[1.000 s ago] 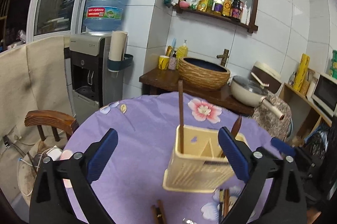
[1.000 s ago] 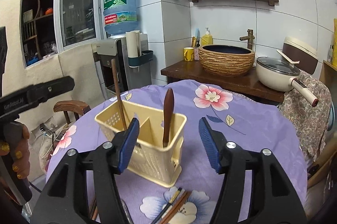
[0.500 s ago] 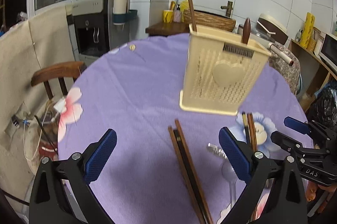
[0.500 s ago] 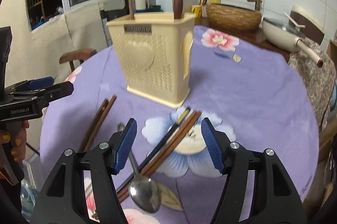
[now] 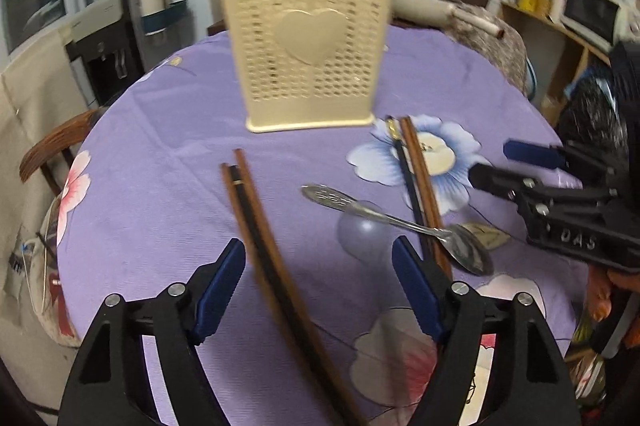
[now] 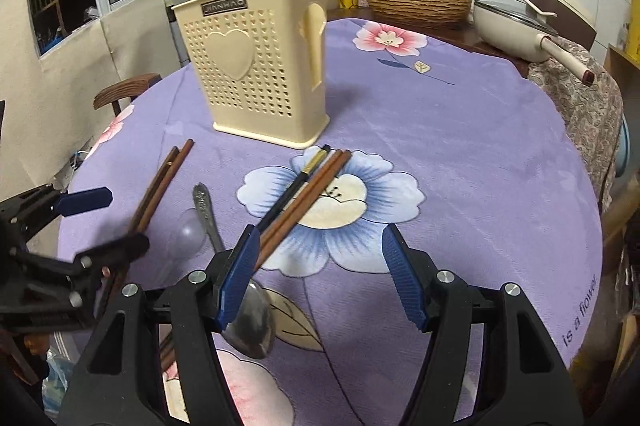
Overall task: Organize utensils
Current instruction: 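Move both tools back down to the remaining utensils on the table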
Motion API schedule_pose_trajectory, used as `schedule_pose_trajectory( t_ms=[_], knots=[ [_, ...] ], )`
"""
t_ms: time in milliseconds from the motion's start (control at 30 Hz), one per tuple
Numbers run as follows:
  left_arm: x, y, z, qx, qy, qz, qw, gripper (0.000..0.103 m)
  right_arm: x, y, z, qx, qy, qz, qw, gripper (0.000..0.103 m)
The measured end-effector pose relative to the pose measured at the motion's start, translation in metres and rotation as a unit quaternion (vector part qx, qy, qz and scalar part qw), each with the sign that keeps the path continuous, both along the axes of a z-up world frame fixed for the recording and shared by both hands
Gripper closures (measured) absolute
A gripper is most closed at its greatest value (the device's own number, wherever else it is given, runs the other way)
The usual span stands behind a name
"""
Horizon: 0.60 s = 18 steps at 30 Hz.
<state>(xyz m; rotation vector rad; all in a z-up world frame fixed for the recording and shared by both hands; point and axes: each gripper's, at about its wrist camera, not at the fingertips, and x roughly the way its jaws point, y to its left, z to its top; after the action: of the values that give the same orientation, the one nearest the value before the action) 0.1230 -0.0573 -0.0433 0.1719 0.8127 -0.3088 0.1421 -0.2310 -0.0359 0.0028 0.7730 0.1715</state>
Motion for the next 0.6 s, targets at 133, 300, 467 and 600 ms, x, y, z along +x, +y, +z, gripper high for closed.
schedule_pose_trajectory(
  t_ms=[133,300,467,600],
  knots=[
    [0.003,-0.019,-0.01,0.03,0.009,-0.016,0.9994,0.037,0.004,-0.01,-0.001,0.007,0.008,-0.014,1.0,0.04],
    [0.013,-0.027,-0.019,0.046,0.02,-0.014,0.9987,0.043,0.009,-0.011,-0.002,0.009,0.015,-0.01,1.0,0.046],
    [0.019,-0.029,-0.021,0.039,0.026,-0.015,0.9988,0.052,0.013,-0.01,-0.002,0.017,0.016,-0.01,1.0,0.046],
    [0.022,-0.034,-0.02,0.042,0.026,-0.019,0.9986,0.057,0.014,-0.009,-0.003,0.02,0.018,-0.01,1.0,0.046]
  ],
)
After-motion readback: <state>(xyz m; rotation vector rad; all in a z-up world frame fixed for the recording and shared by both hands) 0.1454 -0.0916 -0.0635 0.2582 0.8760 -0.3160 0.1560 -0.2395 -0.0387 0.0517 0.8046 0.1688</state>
